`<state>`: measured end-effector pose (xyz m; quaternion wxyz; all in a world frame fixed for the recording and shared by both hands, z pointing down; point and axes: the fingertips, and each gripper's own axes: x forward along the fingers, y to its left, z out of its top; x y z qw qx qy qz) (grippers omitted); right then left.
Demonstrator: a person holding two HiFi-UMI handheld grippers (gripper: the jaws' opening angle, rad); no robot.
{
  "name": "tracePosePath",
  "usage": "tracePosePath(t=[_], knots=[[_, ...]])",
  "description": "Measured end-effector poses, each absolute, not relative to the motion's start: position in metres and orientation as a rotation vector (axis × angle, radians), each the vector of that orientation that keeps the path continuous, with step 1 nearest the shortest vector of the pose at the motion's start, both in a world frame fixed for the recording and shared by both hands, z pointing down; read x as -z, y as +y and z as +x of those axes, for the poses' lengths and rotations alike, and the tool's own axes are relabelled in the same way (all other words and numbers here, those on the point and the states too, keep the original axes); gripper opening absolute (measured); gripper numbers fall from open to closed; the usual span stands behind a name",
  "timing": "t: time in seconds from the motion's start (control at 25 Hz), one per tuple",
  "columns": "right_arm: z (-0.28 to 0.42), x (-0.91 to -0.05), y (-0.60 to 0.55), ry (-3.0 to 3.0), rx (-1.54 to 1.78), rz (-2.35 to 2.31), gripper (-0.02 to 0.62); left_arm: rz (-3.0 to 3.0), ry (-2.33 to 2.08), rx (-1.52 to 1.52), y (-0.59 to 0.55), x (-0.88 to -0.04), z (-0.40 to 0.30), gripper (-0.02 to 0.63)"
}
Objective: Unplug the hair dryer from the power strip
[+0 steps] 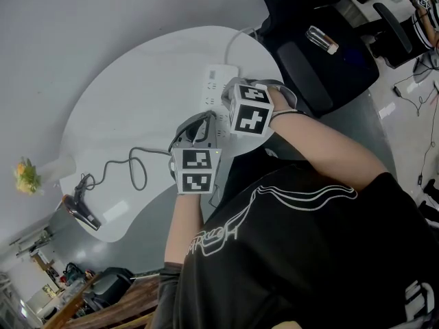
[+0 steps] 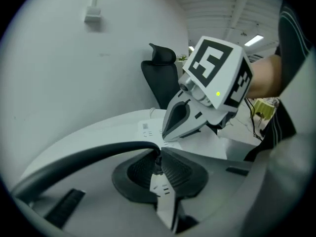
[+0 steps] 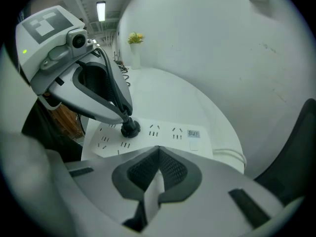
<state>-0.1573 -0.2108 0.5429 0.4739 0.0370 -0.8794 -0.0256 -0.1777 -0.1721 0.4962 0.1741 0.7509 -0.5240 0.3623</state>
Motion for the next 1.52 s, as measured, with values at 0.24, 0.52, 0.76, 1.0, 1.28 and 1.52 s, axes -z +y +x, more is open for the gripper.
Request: tracePosePath(t=[0.24, 0.52, 0.76, 1.0, 1.28, 1.52], knots=[[-0.157, -0.543, -0.209, -2.133, 0.071, 0.076, -0.005, 2.179, -1.441, -1.098, -0.170, -0.496, -0.173, 0.037], [-0.158, -0.543, -0.210, -2.140, 0.060, 0.084, -0.005, 2.003, -1.425, -0.721, -0.173, -0.498, -0.186, 0.037], [-0.157, -0.543, -0.209, -2.115, 0.067, 0.062, -0.005, 2.160, -1.440, -1.059, -0.171, -0.493, -0.176, 0.037], [-0.156, -0.542, -0.208, -2.089, 0.083, 0.044, -0.005, 2.217, -1.402, -1.120, -0.169, -0.492, -0.170, 0.037], [-0.159, -0.543, -0.208, -2.099, 0.093, 0.051, -0.005, 2.030, -1.394, -0.708, -0.171, -0.494, -0.184, 0.037], [-0.158, -0.542, -0.208, -2.079, 0.092, 0.031, -0.005, 2.209, -1.389, -1.144, -0.169, -0.491, -0.174, 0.037]])
